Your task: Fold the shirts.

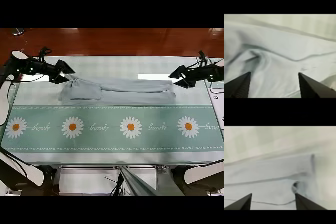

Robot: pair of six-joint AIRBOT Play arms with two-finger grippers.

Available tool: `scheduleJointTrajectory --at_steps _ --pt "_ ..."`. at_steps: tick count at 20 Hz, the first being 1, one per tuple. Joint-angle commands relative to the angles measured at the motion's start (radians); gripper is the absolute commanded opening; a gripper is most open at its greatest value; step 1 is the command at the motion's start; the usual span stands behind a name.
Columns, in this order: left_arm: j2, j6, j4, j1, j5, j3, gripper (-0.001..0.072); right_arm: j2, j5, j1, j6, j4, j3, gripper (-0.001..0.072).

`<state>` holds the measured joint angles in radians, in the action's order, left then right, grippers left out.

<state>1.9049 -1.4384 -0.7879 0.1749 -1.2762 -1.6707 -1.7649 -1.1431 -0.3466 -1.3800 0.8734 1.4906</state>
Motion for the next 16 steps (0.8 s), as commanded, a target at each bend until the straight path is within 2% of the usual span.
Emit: scheduleJointTrajectory --at_steps 1,2,3,4,6,9,11,14,15,16 --pt "-0.012 -0.089 -0.305 0.093 -0.253 -0.056 0.0702 -0.013 -0.133 -0.109 0.004 -0.001 0.043 0.062" --pt "-0.037 -0.061 -0.378 0.124 -0.305 -0.043 0.0702 -0.015 -0.163 -0.144 0.004 0.002 0.042 0.0621" --pt "-0.076 -0.06 -0.427 0.154 -0.31 -0.01 0.0702 -0.019 -0.18 -0.167 0.004 0.005 0.036 0.0621" --pt "-0.127 -0.059 -0.414 0.182 -0.269 0.042 0.0702 -0.025 -0.188 -0.181 0.005 0.007 0.028 0.062" --pt "-0.256 -0.038 -0.336 0.203 -0.112 0.19 0.0702 -0.055 -0.199 -0.177 0.006 0.018 0.026 0.062" --pt "-0.511 0.098 -0.123 0.172 0.151 0.487 0.0702 -0.121 -0.203 -0.127 0.013 0.005 0.026 0.062" --pt "-0.653 0.161 -0.022 0.125 0.233 0.649 0.0702 -0.16 -0.207 -0.077 0.033 -0.038 0.026 0.0621" --pt "-0.749 0.207 0.003 0.038 0.244 0.766 0.0702 -0.19 -0.195 0.005 0.04 -0.052 0.026 0.062" --pt "-0.745 0.245 0.003 0.009 0.224 0.768 0.0701 -0.19 -0.192 0.026 0.039 -0.059 0.026 0.0608" --pt "-0.737 0.25 0.003 -0.019 0.222 0.768 0.07 -0.189 -0.196 0.04 0.039 -0.069 0.031 0.048"
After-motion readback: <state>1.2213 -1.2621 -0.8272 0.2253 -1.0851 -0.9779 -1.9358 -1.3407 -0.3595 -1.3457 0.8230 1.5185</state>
